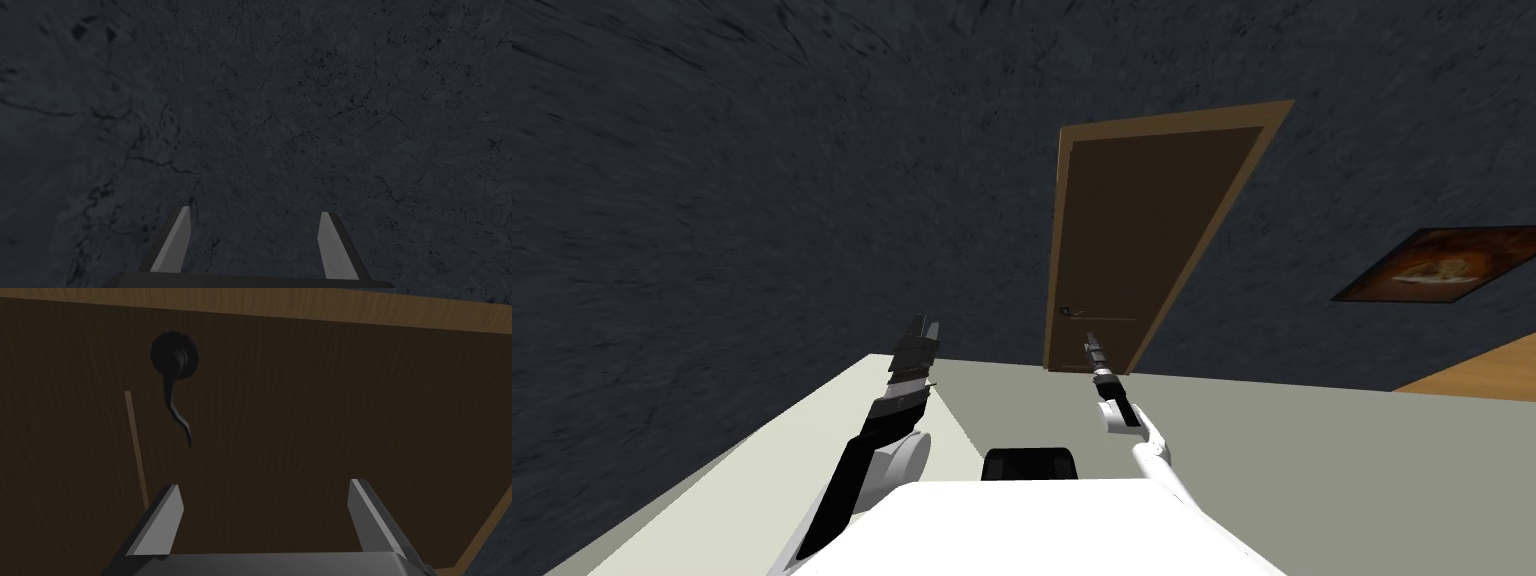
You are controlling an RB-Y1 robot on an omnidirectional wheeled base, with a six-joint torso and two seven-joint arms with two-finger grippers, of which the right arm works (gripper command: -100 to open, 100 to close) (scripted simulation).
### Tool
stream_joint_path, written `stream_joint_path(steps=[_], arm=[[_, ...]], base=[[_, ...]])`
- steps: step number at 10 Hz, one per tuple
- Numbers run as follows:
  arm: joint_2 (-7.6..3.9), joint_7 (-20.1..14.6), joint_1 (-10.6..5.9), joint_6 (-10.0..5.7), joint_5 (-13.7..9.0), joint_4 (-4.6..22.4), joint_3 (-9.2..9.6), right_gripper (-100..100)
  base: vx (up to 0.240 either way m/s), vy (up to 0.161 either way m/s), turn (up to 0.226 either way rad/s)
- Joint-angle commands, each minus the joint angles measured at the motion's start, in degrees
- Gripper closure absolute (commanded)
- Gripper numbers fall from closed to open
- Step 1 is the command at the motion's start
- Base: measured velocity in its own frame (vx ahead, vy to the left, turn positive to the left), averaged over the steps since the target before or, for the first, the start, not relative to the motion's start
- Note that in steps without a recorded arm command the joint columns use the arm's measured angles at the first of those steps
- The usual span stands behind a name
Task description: Pull the door open
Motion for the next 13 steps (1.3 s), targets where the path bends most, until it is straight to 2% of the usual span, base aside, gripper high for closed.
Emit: stream_joint_path(steps=[1, 6, 12, 13], arm=[[-0.25, -0.3, -1.13, -0.26, -0.1, 2.5, -0.14, -100], [-0.98, -1.2, -3.97, -1.35, -0.4, 9.7, -0.5, -100], [-1.69, -2.1, -6.78, -2.42, -0.7, 16.8, -0.86, -100], [-1.89, -2.4, -7.55, -2.72, -0.8, 18.7, -0.96, -100]], base=[[0.107, -0.01, 0.013], [0.099, -0.016, 0.015], [0.095, -0.016, 0.012], [0.127, -0.017, 0.014]])
